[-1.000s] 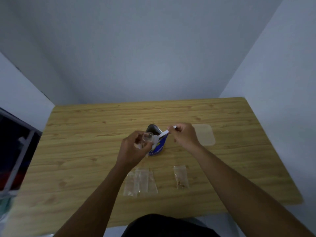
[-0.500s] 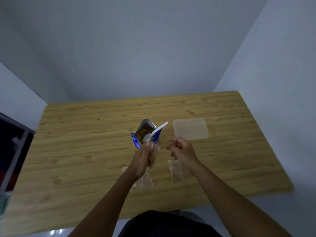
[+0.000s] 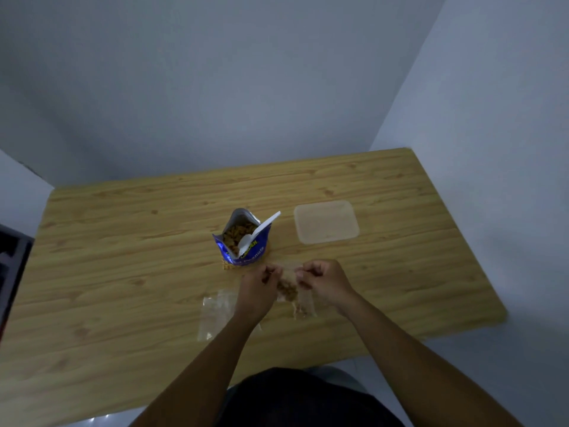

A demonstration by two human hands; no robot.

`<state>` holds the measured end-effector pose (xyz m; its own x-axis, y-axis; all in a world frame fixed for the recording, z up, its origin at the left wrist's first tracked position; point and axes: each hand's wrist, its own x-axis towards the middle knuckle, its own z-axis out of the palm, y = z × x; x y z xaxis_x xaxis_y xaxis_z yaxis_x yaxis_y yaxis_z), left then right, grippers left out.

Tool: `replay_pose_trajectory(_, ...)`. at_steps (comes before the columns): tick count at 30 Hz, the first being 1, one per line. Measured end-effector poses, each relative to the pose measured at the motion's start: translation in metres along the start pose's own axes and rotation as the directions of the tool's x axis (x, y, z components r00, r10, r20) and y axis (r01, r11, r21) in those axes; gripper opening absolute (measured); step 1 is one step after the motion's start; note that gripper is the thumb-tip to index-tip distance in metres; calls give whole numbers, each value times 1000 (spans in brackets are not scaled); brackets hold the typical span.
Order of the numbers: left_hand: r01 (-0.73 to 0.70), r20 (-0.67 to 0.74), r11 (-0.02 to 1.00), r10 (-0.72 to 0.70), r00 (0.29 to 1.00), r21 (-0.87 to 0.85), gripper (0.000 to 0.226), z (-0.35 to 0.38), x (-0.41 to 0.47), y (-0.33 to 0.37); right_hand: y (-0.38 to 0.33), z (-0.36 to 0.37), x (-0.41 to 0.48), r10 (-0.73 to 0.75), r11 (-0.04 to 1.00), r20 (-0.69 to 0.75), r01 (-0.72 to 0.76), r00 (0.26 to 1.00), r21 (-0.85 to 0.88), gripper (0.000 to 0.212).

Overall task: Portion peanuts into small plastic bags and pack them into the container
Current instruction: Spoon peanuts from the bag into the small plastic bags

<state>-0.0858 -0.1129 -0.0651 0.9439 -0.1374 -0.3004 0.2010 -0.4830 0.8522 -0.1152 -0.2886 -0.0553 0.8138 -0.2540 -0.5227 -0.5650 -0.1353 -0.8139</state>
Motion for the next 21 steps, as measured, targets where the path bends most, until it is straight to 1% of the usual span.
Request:
replay_pose_trajectory(2, 53, 43, 998, -52, 998, -29, 9, 13, -1, 3, 14, -8, 5, 3, 998, -34, -6, 999, -66, 20)
replay_pose_trajectory(4, 95, 121, 995, -91, 988, -28, 8, 27, -2, 5, 28, -17, 10, 11, 988, -75, -22, 997, -154, 22)
replay_pose_trajectory(6, 156, 234, 988, -146, 961, -23, 15, 37, -3, 5, 39, -27, 13, 8, 966, -98, -33, 995, -255, 25)
replay_pose_trajectory(7, 162, 275, 987, -159, 948, 10, 20, 40, -4, 4, 41, -31, 12, 11, 950, -98, -41, 995, -308, 27)
replay_pose_trajectory(9, 95, 294, 989, -125, 948, 114, 26, 43, -6, 2, 50, -40, 15, 22, 921, -106, -62, 994, -385, 32)
replay_pose_trajectory(10, 47, 286, 987, -90, 954, 153, 27, 43, -9, 0, 54, -43, 17, 38, 914, -118, -82, 992, -398, 32)
replay_pose_trajectory(12, -85, 284, 965, 12, 959, 247, 30, 39, -16, -5, 59, -46, 22, 78, 905, -138, -128, 987, -405, 20)
replay_pose_trajectory(13, -192, 287, 929, 99, 953, 316, 31, 38, -20, -11, 61, -47, 24, 88, 905, -143, -139, 986, -402, 12)
replay_pose_trajectory(14, -309, 300, 867, 197, 933, 390, 33, 37, -23, -18, 61, -46, 25, 92, 902, -142, -143, 986, -407, 9)
replay_pose_trajectory(15, -424, 335, 787, 292, 896, 448, 35, 38, -25, -28, 61, -45, 25, 80, 894, -139, -133, 987, -427, 8)
replay_pose_trajectory(16, -515, 387, 699, 353, 852, 496, 38, 41, -25, -38, 59, -44, 24, 58, 884, -141, -117, 988, -453, 8)
replay_pose_trajectory(17, -566, 459, 632, 347, 818, 530, 43, 45, -26, -43, 58, -43, 22, 33, 876, -149, -101, 988, -472, 10)
replay_pose_trajectory(18, -570, 522, 599, 279, 806, 562, 47, 47, -28, -45, 58, -41, 21, 17, 870, -159, -93, 987, -484, 15)
replay_pose_trajectory(19, -560, 546, 572, 219, 808, 599, 52, 48, -30, -45, 59, -40, 20, 7, 870, -166, -88, 986, -485, 23)
replay_pose_trajectory(20, -534, 552, 577, 165, 818, 618, 55, 48, -33, -44, 58, -38, 18, -8, 869, -175, -80, 985, -489, 28)
replay_pose_trajectory(21, -515, 542, 593, 153, 827, 619, 56, 49, -33, -43, 57, -36, 16, -31, 864, -188, -68, 982, -498, 31)
